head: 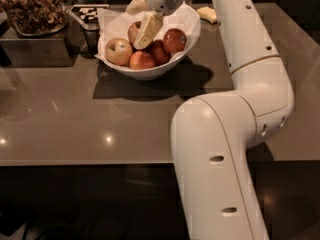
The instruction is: Pick apple from white bowl
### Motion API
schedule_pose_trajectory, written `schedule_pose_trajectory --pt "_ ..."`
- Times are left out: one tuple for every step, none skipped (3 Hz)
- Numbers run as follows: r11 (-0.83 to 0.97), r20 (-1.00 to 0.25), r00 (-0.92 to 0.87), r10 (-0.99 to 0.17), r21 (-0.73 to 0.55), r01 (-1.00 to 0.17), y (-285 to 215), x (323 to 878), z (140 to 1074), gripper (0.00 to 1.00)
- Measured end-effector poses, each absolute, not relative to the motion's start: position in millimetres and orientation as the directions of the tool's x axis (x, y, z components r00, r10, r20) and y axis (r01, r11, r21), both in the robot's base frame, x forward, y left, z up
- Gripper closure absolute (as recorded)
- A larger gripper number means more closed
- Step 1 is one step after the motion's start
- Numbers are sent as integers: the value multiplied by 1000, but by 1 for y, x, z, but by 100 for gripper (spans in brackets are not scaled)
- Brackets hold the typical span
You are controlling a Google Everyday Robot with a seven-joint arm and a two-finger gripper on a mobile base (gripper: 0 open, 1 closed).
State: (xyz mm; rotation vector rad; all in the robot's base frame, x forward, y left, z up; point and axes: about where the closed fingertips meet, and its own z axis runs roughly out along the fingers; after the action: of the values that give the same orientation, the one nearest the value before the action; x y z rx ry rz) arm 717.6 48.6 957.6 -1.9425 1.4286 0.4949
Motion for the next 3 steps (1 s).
schedule_pose_trajectory --pt "-178 -647 327 -689 -287 -941 51 723 951 19" --pt "-181 -631 311 -711 -262 -948 49 726 939 15" --pt "-171 -587 278 -760 -233 -957 42 731 922 14"
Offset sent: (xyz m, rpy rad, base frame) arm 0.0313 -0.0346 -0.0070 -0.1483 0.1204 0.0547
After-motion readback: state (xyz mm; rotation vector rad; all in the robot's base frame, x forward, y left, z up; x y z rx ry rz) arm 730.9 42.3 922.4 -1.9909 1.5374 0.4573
